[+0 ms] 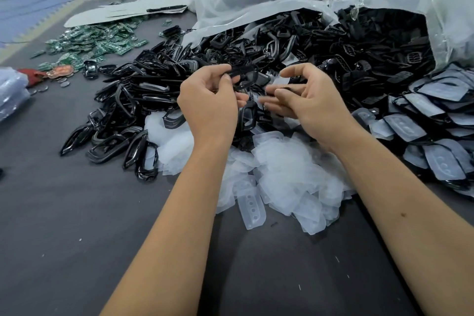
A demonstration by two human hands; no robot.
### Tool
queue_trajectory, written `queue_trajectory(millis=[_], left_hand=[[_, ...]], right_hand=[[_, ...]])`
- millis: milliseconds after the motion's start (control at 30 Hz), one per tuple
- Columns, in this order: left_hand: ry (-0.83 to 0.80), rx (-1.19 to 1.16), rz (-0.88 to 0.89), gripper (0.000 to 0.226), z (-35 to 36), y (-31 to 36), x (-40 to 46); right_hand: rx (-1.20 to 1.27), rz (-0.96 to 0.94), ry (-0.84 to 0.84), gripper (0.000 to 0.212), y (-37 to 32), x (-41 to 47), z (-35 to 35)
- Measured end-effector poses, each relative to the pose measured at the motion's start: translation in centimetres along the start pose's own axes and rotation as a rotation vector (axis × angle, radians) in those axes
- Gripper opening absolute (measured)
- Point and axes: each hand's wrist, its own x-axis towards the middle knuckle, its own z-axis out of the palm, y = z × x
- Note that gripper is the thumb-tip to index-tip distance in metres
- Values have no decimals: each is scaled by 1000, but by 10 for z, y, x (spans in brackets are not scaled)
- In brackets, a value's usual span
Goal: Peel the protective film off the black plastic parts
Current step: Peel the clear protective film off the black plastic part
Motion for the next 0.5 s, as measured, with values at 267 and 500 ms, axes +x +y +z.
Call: queue_trajectory(millis=[267,500], left_hand=[[-43,-114,-122,18,16,2,-14],[-81,-89,-182,36,15,-7,-14]], right_hand=[[-395,-162,191,14,0,0,-5],[-17,-66,288,9,-8,0,-3]])
